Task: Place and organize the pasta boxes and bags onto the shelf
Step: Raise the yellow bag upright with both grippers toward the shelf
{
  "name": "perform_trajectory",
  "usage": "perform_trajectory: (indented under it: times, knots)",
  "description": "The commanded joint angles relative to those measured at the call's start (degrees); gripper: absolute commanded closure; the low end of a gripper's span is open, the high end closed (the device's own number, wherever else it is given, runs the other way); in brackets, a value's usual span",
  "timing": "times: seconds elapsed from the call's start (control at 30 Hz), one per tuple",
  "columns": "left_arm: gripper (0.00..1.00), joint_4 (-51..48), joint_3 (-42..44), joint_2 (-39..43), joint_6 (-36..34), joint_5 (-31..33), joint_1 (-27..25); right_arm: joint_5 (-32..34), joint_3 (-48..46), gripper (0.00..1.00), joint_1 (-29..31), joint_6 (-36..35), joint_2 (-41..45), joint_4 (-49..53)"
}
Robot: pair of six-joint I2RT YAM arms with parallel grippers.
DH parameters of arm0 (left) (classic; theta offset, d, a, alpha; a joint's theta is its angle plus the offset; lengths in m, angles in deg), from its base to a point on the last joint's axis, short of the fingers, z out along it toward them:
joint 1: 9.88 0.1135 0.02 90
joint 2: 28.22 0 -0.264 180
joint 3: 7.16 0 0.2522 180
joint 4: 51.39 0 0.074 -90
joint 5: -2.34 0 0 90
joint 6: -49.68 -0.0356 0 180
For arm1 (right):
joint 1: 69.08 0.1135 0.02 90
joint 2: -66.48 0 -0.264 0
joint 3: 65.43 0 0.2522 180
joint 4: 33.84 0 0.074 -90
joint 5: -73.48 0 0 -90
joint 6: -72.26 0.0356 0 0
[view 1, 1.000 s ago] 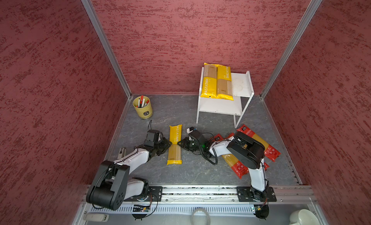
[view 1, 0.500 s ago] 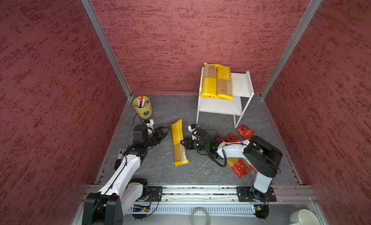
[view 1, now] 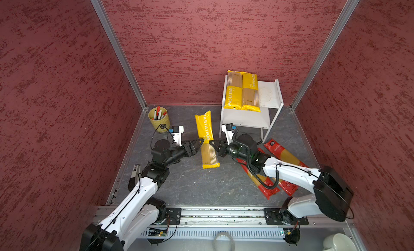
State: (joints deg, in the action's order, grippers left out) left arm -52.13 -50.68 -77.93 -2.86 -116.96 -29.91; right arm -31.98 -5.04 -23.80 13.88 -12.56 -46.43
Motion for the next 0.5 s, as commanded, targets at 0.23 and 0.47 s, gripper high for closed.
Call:
perform_trajectory:
  times: [0.23,0.47]
  knots:
    - [0.24,13.82,-3.71,-9.00,-7.83,-5.86,-5.82,-10.17,-1.16,1.00,-6.01,-6.74,12.26,-8.84]
    - [0.27,19.29,-8.44,-14.49,-8.81,-12.06,-9.63,-17.95,-0.68,1.00,-9.01,-4.39,15.71,-10.58]
